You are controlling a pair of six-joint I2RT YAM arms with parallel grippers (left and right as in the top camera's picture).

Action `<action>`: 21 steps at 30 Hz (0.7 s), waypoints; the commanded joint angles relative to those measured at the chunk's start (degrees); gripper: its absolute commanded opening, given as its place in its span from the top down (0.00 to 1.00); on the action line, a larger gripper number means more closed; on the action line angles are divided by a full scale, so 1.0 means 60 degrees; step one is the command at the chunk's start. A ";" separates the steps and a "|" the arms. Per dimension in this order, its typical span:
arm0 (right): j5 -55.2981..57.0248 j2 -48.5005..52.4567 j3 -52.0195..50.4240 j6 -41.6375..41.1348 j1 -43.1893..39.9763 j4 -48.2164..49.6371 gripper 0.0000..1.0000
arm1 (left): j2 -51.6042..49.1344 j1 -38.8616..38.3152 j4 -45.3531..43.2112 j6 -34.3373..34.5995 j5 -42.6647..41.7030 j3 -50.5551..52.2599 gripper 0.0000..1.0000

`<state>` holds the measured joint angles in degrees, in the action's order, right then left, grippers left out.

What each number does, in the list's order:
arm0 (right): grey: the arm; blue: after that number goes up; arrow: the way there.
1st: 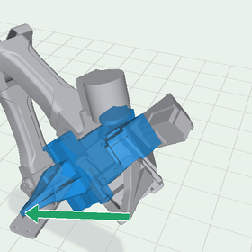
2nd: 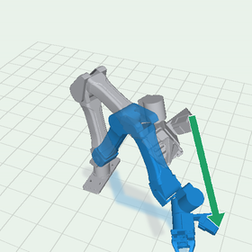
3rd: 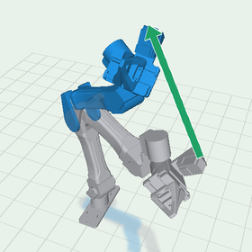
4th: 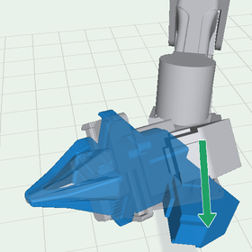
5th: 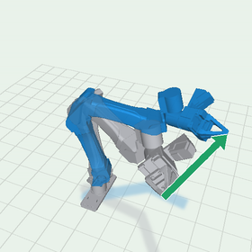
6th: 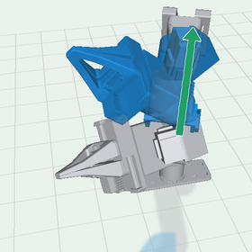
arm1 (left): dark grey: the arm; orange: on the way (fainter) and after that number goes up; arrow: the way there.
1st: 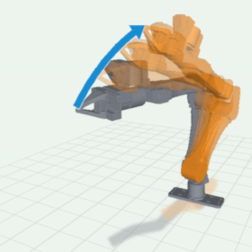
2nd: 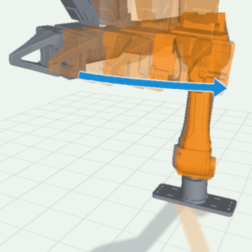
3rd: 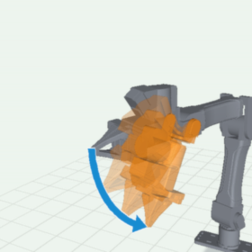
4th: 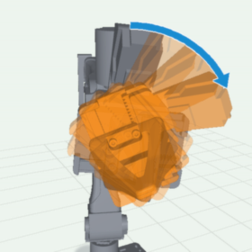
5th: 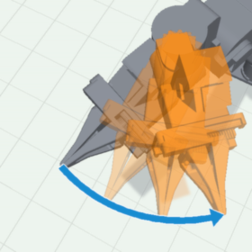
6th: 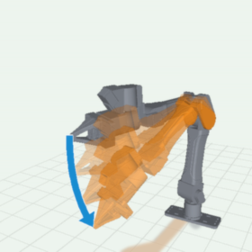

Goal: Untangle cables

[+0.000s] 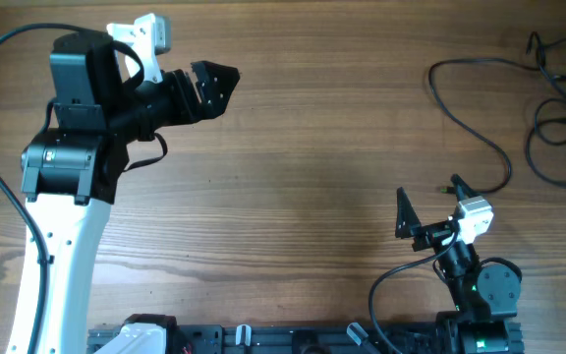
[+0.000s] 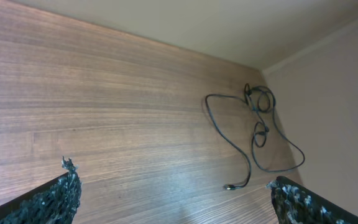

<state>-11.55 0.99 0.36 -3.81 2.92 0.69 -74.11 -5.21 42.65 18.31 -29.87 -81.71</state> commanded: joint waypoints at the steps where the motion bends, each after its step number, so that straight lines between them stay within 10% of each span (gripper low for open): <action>1: -0.0146 -0.0131 -0.0011 -0.0135 0.0040 0.0044 0.00 | -0.0018 -0.0025 0.0018 -0.0047 0.0714 -0.0080 0.00; 11: -0.0146 -0.0131 -0.0011 -0.0142 0.0040 0.0044 0.00 | 0.1395 -0.0025 0.0248 -0.0175 0.2379 0.0656 0.00; 21: -0.0146 -0.0131 -0.0011 -0.0135 0.0040 0.0044 0.00 | 0.5861 0.0423 -0.3490 -0.0991 0.2393 0.5617 0.00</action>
<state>-11.55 0.89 0.36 -3.81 2.92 0.73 -46.70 -4.34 25.41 14.17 -16.32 -56.69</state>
